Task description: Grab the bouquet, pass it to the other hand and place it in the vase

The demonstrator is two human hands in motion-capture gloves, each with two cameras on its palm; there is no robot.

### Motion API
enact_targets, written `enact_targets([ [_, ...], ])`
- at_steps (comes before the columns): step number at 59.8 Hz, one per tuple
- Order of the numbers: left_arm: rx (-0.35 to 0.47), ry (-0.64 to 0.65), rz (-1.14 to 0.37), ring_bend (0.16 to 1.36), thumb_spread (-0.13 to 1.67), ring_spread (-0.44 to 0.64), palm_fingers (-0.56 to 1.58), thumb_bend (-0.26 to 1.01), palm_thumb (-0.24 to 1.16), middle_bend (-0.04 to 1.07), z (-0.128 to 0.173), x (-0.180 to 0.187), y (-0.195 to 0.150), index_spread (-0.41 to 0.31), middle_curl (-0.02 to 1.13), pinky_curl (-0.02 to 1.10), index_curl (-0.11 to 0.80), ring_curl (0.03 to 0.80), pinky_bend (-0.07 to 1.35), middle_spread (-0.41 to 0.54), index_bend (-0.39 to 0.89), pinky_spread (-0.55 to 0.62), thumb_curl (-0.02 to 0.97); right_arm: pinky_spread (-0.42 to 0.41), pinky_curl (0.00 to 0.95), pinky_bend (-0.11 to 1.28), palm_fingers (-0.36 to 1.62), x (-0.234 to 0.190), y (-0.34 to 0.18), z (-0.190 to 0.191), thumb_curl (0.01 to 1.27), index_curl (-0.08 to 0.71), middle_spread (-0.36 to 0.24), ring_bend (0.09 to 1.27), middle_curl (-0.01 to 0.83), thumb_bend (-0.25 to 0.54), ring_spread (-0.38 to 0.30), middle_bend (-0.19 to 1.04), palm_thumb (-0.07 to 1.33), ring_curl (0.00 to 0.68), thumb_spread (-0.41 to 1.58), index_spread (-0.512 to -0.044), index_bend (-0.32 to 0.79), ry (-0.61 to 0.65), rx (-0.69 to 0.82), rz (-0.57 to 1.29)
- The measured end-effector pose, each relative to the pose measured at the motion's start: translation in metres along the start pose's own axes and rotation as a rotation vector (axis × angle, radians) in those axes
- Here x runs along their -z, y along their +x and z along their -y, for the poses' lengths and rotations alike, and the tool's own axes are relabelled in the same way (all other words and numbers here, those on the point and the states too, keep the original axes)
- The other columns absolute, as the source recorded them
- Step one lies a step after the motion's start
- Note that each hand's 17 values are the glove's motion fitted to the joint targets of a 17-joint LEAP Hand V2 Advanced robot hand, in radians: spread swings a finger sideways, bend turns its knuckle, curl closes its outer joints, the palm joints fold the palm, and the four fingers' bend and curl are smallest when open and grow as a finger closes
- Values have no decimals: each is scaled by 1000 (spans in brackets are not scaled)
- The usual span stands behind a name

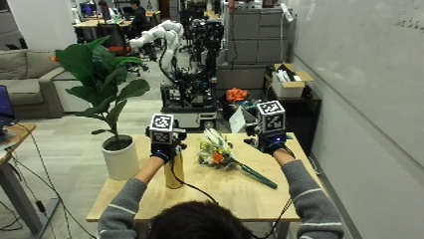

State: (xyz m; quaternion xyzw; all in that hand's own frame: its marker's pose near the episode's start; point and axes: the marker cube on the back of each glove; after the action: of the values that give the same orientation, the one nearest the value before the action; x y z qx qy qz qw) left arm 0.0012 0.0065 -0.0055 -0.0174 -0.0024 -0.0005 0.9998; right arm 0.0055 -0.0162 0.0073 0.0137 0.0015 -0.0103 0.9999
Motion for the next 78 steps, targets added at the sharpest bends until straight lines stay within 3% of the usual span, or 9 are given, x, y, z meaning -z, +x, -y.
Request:
enact_targets([
  [6, -1, 0, -14, 497, 703, 158, 398, 92, 203, 179, 9, -3, 2, -4, 120, 176, 87, 171, 420, 147, 132, 168, 87, 165, 183, 475, 367, 4, 4, -11, 68, 54, 9, 434, 132, 140, 57, 274, 260, 154, 736, -271, 78, -9, -7, 3],
  [15, -9, -36, -20, 537, 933, 218, 341, 40, 205, 182, 12, -4, 11, -2, 178, 236, 147, 217, 441, 197, 140, 224, 142, 207, 242, 504, 325, 7, 15, -23, 110, 85, 17, 473, 210, 101, 74, 309, 270, 209, 1004, -335, 95, -29, -16, 77],
  [39, -38, -73, -43, 578, 1035, 253, 291, -24, 194, 184, 18, -4, 31, 5, 269, 307, 229, 261, 446, 219, 136, 258, 233, 226, 304, 510, 291, 5, 22, 2, 182, 141, 20, 501, 307, -7, 82, 306, 302, 271, 1166, -351, 108, -32, -14, 172],
  [56, -62, -133, -66, 597, 1035, 272, 245, -26, 176, 187, 11, -9, 44, 36, 302, 336, 237, 278, 466, 240, 120, 267, 260, 227, 324, 509, 282, 6, 19, 2, 205, 156, 24, 503, 340, -17, 82, 295, 304, 289, 1179, -352, 109, -59, -5, 159],
  [70, -93, -44, -110, 536, 1030, 378, 124, -25, 164, 193, 9, -10, 59, 70, 322, 348, 241, 260, 508, 285, 132, 383, 270, 227, 336, 507, 257, 22, 30, 44, 217, 157, 25, 496, 358, -30, 83, 305, 237, 299, 1119, -358, 100, -4, -84, 158],
  [78, -137, -57, -108, 530, 1025, 417, 113, -25, 167, 188, 11, -25, 66, 76, 324, 343, 247, 253, 513, 304, 139, 415, 277, 227, 339, 505, 257, 2, 46, 82, 228, 156, 25, 497, 365, -26, 83, 311, 222, 302, 1090, -355, 101, -8, -173, 163],
])
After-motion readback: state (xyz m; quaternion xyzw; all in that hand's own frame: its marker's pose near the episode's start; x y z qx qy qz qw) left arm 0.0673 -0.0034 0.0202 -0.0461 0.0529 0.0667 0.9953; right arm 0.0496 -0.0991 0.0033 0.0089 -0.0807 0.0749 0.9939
